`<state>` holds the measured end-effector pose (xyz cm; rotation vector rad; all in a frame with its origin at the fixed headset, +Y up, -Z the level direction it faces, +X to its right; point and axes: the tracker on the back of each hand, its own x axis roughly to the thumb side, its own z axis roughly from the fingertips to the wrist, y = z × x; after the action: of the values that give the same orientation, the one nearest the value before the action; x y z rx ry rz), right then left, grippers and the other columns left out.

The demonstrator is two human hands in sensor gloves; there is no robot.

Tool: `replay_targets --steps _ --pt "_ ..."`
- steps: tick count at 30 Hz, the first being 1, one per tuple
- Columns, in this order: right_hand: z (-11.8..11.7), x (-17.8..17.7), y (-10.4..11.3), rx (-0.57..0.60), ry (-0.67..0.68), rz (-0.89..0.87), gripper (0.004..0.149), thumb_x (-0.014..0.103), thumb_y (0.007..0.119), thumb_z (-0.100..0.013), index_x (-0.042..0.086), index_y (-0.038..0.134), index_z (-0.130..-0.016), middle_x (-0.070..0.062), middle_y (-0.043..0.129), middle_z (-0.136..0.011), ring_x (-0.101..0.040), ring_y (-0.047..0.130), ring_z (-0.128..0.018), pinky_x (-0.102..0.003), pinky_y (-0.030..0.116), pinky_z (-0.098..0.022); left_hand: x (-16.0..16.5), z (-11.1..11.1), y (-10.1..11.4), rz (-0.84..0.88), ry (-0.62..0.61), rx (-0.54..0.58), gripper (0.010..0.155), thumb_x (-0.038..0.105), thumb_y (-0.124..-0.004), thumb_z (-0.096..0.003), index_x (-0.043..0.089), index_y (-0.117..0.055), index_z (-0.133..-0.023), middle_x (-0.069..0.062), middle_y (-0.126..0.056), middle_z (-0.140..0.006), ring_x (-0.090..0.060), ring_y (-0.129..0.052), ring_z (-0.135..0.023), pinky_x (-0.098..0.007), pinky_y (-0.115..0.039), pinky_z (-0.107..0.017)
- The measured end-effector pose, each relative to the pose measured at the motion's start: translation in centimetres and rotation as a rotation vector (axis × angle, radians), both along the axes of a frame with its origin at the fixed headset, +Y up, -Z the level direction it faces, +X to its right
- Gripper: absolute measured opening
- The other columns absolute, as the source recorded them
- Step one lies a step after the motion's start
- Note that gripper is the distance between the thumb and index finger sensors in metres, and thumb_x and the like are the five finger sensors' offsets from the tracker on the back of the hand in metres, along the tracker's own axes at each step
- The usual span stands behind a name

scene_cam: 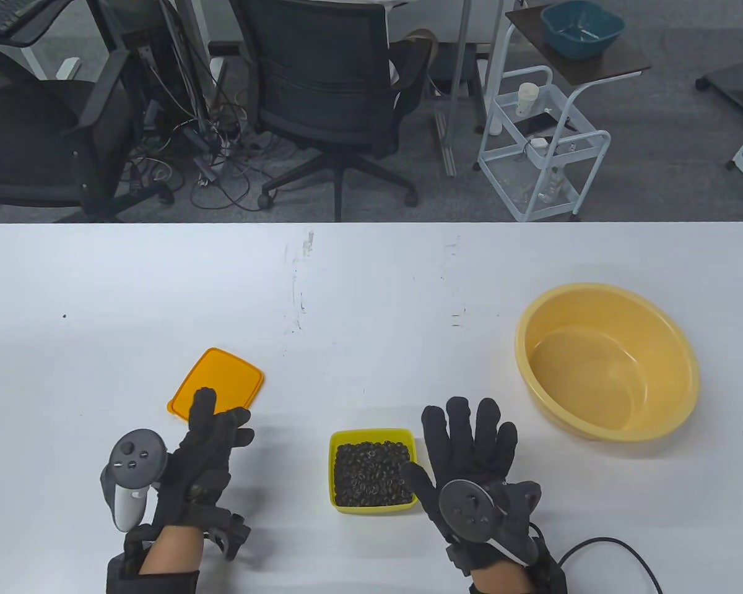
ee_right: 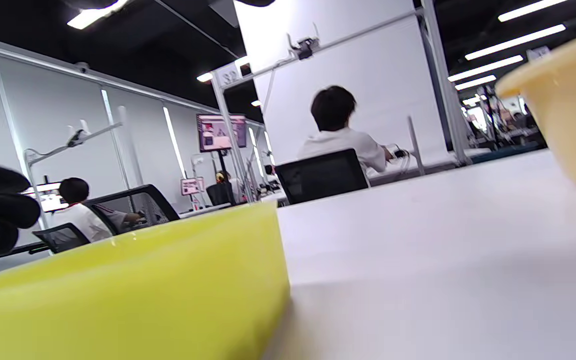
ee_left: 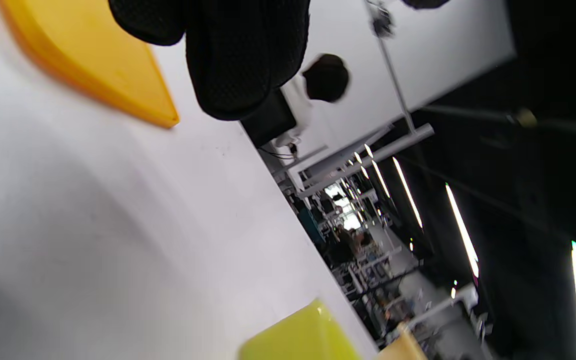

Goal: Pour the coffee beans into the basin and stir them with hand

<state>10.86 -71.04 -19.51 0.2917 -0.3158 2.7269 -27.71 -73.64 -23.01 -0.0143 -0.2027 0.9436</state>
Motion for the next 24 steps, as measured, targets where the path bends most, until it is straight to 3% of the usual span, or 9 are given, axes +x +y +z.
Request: replay_targets --steps 4,6,8,10,13,16,19,22,24 --pt "-0.7 0.9 -0.4 0.006 -0.099 -0.051 0.080 0.057 0.058 -0.049 0.007 0.031 -0.106 -0.024 0.034 -0.106 -0.050 0.021 -0.100 -0.061 0.030 -0.069 3.2 0.5 0.2 -0.454 -0.070 0.112 0.076 0.056 -0.055 -0.0598 0.011 -0.024 -0.113 -0.018 -0.067 -0.105 -0.037 -0.086 -0.085 -0.058 -0.056 -0.072" --pt "-1.1 1.2 -1.1 -0.068 -0.134 -0.048 0.082 0.059 0.058 -0.049 0.006 0.034 -0.106 -0.024 0.042 -0.104 -0.051 0.033 -0.099 -0.060 0.043 -0.067 4.7 0.6 -0.3 -0.671 -0.113 0.151 0.077 0.058 -0.055 -0.0584 0.014 -0.024 -0.114 -0.017 -0.061 -0.110 -0.041 -0.078 -0.095 -0.061 -0.051 -0.073" --pt "-1.6 1.3 -2.2 -0.206 -0.152 -0.067 0.083 0.062 0.058 -0.048 0.005 0.039 -0.106 -0.025 0.047 -0.103 -0.052 0.037 -0.098 -0.060 0.046 -0.066 5.6 0.6 -0.9 -0.795 -0.158 0.163 0.079 0.061 -0.054 -0.0570 0.016 -0.023 -0.114 -0.017 -0.057 -0.113 -0.042 -0.072 -0.101 -0.063 -0.049 -0.074" --pt "-2.0 1.5 -3.3 -0.353 -0.162 -0.105 0.085 0.063 0.059 -0.047 0.005 0.041 -0.106 -0.026 0.045 -0.104 -0.052 0.031 -0.098 -0.062 0.041 -0.066 6.3 0.6 -1.2 -0.820 -0.209 0.176 0.078 0.061 -0.055 -0.0560 0.019 -0.025 -0.114 -0.017 -0.051 -0.116 -0.044 -0.064 -0.106 -0.066 -0.044 -0.075" --pt "-2.4 1.5 -4.5 -0.461 -0.155 -0.142 0.087 0.065 0.059 -0.047 0.003 0.042 -0.106 -0.027 0.041 -0.104 -0.053 0.023 -0.098 -0.064 0.033 -0.067 6.7 0.8 -1.3 -0.853 -0.221 0.193 0.077 0.062 -0.055 -0.0554 0.021 -0.027 -0.114 -0.016 -0.049 -0.117 -0.044 -0.060 -0.108 -0.066 -0.041 -0.075" --pt "-2.7 1.2 -5.3 -0.511 -0.170 -0.103 0.089 0.064 0.059 -0.047 0.001 0.036 -0.105 -0.029 0.037 -0.103 -0.053 0.020 -0.097 -0.065 0.028 -0.067 6.9 0.8 -1.3 -0.849 -0.232 0.197 0.076 0.061 -0.055 -0.0556 0.021 -0.028 -0.114 -0.015 -0.049 -0.117 -0.044 -0.059 -0.108 -0.066 -0.041 -0.076" --pt "-3.1 1.4 -6.0 -0.599 -0.146 -0.244 0.087 0.060 0.059 -0.048 0.001 0.031 -0.105 -0.029 0.034 -0.103 -0.054 0.019 -0.097 -0.065 0.027 -0.067 6.7 0.8 -1.4 -0.844 -0.237 0.194 0.076 0.061 -0.055 -0.0556 0.021 -0.027 -0.114 -0.016 -0.049 -0.117 -0.043 -0.060 -0.108 -0.066 -0.042 -0.075" --pt "-3.3 1.2 -6.7 -0.645 -0.122 -0.416 0.092 0.064 0.058 -0.048 0.001 0.023 -0.105 -0.030 0.022 -0.103 -0.053 0.006 -0.095 -0.064 0.013 -0.065 6.5 0.7 -1.5 -0.837 -0.235 0.188 0.076 0.060 -0.055 -0.0556 0.021 -0.027 -0.114 -0.015 -0.050 -0.117 -0.043 -0.061 -0.108 -0.066 -0.042 -0.075" --pt "-3.5 0.5 -6.7 -0.640 -0.122 -0.331 0.092 0.065 0.058 -0.048 0.002 0.025 -0.105 -0.029 0.023 -0.104 -0.052 0.006 -0.096 -0.064 0.013 -0.066 6.4 0.6 -1.5 -0.832 -0.232 0.182 0.076 0.060 -0.055 -0.0556 0.020 -0.027 -0.114 -0.015 -0.050 -0.117 -0.043 -0.061 -0.108 -0.066 -0.042 -0.075"
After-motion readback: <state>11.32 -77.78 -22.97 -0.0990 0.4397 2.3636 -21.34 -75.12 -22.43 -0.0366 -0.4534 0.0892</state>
